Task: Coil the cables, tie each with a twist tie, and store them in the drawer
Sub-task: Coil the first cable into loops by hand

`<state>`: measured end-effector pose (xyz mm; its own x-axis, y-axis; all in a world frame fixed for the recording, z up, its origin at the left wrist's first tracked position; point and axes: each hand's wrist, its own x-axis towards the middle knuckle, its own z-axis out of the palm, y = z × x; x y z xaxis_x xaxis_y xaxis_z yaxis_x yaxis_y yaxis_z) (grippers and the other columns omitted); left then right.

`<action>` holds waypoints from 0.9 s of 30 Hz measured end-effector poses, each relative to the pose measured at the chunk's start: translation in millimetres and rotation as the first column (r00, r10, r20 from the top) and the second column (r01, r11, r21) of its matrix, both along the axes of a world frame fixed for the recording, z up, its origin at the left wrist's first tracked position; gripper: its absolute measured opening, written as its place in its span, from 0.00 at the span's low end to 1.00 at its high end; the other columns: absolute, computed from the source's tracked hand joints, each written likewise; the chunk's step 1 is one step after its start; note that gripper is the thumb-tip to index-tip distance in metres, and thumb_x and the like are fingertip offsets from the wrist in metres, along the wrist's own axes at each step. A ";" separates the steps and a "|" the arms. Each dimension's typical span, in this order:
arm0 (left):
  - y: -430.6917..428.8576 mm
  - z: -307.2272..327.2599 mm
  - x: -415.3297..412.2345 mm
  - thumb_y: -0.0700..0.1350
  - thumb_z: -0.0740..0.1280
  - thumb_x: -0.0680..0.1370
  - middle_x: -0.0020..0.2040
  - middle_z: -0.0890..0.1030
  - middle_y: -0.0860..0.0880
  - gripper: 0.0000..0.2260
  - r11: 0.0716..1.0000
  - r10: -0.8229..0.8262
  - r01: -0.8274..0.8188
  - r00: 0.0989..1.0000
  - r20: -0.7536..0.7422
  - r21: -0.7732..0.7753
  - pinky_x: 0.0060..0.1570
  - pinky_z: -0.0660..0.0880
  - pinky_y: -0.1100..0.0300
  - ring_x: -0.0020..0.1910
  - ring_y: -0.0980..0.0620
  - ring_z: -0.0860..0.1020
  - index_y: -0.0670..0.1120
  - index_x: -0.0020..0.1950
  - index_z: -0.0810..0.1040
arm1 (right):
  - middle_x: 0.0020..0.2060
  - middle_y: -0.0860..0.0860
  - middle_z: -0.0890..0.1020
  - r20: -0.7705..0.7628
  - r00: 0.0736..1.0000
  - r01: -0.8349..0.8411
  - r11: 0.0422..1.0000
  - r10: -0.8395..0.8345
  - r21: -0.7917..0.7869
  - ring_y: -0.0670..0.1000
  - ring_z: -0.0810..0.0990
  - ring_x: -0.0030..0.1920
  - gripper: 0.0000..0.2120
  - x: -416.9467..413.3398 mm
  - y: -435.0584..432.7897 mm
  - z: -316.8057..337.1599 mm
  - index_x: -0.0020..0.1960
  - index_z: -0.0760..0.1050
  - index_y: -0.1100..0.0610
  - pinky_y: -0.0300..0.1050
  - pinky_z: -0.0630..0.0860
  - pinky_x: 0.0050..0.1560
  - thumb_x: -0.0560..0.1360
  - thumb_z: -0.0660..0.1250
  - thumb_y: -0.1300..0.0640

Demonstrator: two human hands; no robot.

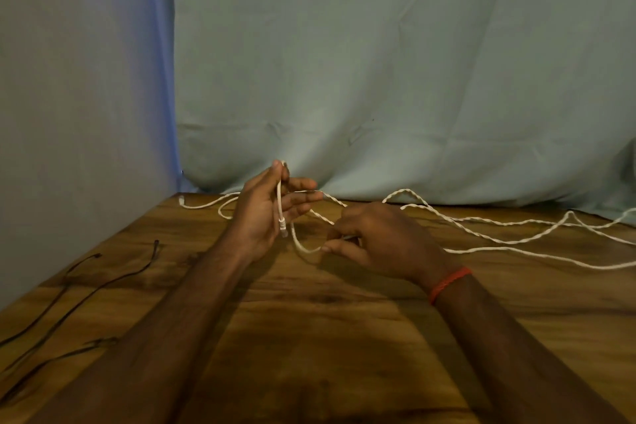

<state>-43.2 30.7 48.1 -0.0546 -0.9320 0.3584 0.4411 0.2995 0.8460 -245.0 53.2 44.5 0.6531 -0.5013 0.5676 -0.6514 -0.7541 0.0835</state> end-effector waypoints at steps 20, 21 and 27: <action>19.1 -16.6 -32.6 0.61 0.57 0.79 0.25 0.63 0.49 0.22 0.985 -0.144 0.169 0.928 0.344 -0.044 0.29 0.53 0.56 0.21 0.55 0.60 0.46 0.38 0.76 | 0.34 0.47 0.77 0.399 0.900 0.294 0.923 -0.178 -0.250 0.50 0.76 0.34 0.18 -5.2 13.2 11.6 0.50 0.84 0.46 0.44 0.71 0.30 0.77 0.62 0.36; 20.0 -16.7 -33.6 0.59 0.57 0.81 0.26 0.64 0.49 0.21 0.981 -0.164 0.189 0.924 0.346 -0.039 0.29 0.54 0.55 0.22 0.54 0.61 0.46 0.37 0.76 | 0.35 0.48 0.78 0.418 0.884 0.333 0.911 -0.211 -0.243 0.50 0.77 0.34 0.17 -6.2 12.5 10.7 0.51 0.84 0.46 0.44 0.71 0.31 0.77 0.62 0.37; 26.0 -15.8 -40.2 0.48 0.57 0.84 0.27 0.73 0.44 0.19 0.984 -0.150 0.173 0.934 0.326 -0.044 0.34 0.71 0.55 0.28 0.46 0.73 0.42 0.37 0.75 | 0.36 0.48 0.78 0.497 0.792 0.498 0.845 -0.353 -0.193 0.51 0.77 0.34 0.16 -19.2 1.1 7.6 0.53 0.83 0.46 0.44 0.71 0.30 0.80 0.60 0.39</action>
